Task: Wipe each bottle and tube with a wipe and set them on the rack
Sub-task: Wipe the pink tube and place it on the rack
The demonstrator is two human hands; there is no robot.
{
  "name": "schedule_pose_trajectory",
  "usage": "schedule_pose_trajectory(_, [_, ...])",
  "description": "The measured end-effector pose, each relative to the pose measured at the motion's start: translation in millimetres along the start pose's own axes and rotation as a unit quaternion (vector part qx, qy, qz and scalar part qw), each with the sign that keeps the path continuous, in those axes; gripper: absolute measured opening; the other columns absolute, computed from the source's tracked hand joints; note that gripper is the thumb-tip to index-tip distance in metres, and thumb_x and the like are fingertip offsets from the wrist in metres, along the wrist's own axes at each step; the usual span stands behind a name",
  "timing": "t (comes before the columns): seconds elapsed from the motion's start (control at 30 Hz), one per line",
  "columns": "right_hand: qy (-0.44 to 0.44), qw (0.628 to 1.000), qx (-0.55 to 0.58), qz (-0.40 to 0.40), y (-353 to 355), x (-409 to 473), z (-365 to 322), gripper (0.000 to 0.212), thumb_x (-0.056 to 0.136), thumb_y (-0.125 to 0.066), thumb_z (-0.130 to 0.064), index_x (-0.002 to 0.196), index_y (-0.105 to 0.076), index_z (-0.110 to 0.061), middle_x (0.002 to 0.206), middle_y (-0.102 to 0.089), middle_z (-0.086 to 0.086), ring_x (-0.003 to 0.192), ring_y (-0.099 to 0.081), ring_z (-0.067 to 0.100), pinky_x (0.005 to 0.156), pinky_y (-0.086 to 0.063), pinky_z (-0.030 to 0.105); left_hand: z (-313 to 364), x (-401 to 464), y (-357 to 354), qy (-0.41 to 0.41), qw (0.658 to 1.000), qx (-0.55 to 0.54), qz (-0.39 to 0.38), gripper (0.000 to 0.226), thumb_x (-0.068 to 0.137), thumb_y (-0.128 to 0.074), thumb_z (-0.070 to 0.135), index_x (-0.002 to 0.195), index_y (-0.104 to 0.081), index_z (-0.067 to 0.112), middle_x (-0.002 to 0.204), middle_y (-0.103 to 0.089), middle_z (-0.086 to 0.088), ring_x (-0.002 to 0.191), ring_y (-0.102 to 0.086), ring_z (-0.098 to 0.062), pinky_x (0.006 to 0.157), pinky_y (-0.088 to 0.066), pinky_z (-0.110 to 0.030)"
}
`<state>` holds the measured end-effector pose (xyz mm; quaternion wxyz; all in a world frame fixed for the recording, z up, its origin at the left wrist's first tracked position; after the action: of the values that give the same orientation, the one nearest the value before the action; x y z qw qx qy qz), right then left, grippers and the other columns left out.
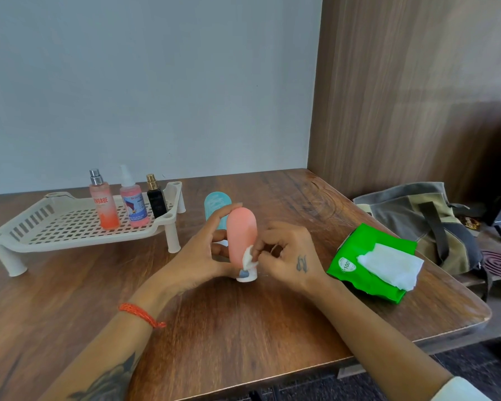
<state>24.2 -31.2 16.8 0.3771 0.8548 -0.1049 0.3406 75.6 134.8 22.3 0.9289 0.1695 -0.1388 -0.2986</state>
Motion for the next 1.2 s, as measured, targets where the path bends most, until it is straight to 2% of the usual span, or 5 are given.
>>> schedule_pose_trajectory(0.17, [-0.032, 0.994, -0.068, -0.081, -3, -1, 2, 0.013, 0.061, -0.049, -0.017, 0.053, -0.059, -0.019, 0.058, -0.053, -0.006, 0.056, -0.05, 0.012, 0.049, -0.032, 0.02, -2, 1, 0, 0.0, 1.0, -0.001, 0.0, 0.101, 0.063, -0.084, 0.004, 0.118, -0.026, 0.067, 0.131, -0.045, 0.001, 0.106, -0.061, -0.018, 0.084, -0.055, -0.028])
schedule_pose_trajectory(0.27, [-0.114, 0.988, -0.079, 0.062, -1, 0, 8, 0.017, 0.063, -0.051, -0.019, 0.052, -0.06, -0.01, 0.055, -0.058, -0.001, 0.055, -0.053, 0.02, 0.048, -0.039, 0.027, -2, 1, 0, -0.002, 1.0, -0.005, -0.003, 0.101, 0.063, -0.084, 0.004, 0.116, -0.026, 0.068, 0.131, -0.044, 0.002, 0.105, -0.061, -0.015, 0.081, -0.053, -0.024])
schedule_pose_trajectory(0.47, [-0.318, 0.916, 0.239, 0.044, 4, 6, 6, 0.014, 0.08, -0.055, -0.001, 0.072, -0.064, -0.008, 0.077, -0.063, 0.005, 0.073, -0.059, 0.018, 0.062, -0.048, 0.028, -1, 1, -4, -0.017, 1.0, 0.0, -0.017, 0.1, 0.065, -0.083, 0.006, 0.115, -0.024, 0.07, 0.135, -0.039, 0.007, 0.107, -0.059, -0.009, 0.078, -0.051, -0.016])
schedule_pose_trajectory(0.93, [-0.188, 0.941, 0.282, -0.018, 1, 5, -5, 0.01, 0.063, -0.059, -0.016, 0.069, -0.064, -0.022, 0.079, -0.064, -0.004, 0.076, -0.061, 0.012, 0.059, -0.047, 0.019, -3, 1, -7, -0.019, 0.992, 0.122, 0.017, 0.117, 0.061, -0.085, 0.035, 0.13, 0.005, 0.065, 0.131, -0.027, 0.02, 0.098, -0.055, 0.0, 0.073, -0.047, -0.012])
schedule_pose_trajectory(1.2, [-0.186, 0.95, 0.17, 0.184, 5, 6, 3, 0.018, 0.085, -0.065, -0.013, 0.102, -0.064, -0.02, 0.092, -0.064, -0.011, 0.08, -0.062, 0.002, 0.065, -0.051, 0.014, 0, 1, -7, 0.008, 0.999, 0.036, -0.026, 0.115, 0.064, -0.086, 0.015, 0.125, -0.006, 0.072, 0.125, -0.034, 0.023, 0.112, -0.048, -0.003, 0.102, -0.042, -0.031])
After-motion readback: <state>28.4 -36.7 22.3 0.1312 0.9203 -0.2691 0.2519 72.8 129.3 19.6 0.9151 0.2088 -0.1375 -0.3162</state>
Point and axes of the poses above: each hand's wrist, its own x-axis towards the middle knuckle, its own y-axis out of the back of the hand, z = x × y, the point moved 1 cm from there along x, towards the middle knuckle
